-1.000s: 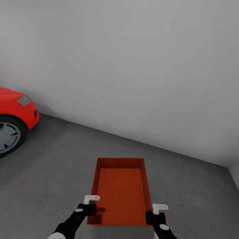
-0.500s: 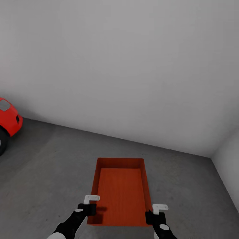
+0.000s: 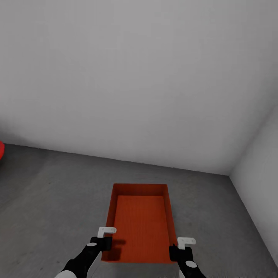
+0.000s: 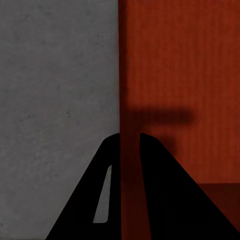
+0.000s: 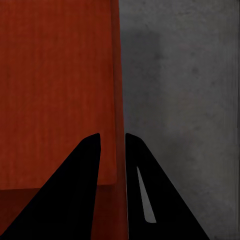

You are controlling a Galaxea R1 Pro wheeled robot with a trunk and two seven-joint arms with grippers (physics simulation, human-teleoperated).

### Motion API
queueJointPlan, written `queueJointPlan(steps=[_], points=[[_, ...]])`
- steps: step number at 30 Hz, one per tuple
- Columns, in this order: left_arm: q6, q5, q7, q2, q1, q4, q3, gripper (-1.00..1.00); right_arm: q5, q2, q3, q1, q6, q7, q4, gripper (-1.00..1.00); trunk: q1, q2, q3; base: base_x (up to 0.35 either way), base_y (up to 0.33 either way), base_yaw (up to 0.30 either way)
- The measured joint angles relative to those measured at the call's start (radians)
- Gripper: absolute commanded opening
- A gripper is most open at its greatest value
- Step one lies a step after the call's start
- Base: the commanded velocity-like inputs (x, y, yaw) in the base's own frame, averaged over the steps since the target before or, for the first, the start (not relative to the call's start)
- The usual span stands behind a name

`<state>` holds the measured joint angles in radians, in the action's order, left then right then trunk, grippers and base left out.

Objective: Move the two storage containers from the living room to the garage. In the garage, place one container on the floor and stack the other container on top of it (either order is fine).

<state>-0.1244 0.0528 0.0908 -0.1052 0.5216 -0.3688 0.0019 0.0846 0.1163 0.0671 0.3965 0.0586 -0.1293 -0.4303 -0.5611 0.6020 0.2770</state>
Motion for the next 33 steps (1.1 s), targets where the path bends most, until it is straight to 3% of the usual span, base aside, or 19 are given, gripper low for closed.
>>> queueJointPlan(steps=[10,17,33], points=[[0.0,0.0,0.0,0.0,0.0,0.0,0.0,-1.0,0.0,0.0,0.0,0.0,0.0,0.0,0.0,-1.0,0.0,0.0,0.0,0.0,0.0,-0.215],[0.0,0.0,0.002,-0.001,0.0,0.001,0.0,-1.0,0.0,-0.001,0.0,0.0,-0.001,0.001,0.0,-1.0,0.0,0.0,0.0,0.01,0.0,-0.053],[0.0,0.0,0.002,-0.001,0.0,0.001,0.0,-1.0,0.0,-0.001,0.0,0.0,-0.002,0.002,0.0,-1.0,0.001,0.0,0.0,0.312,0.0,0.0]])
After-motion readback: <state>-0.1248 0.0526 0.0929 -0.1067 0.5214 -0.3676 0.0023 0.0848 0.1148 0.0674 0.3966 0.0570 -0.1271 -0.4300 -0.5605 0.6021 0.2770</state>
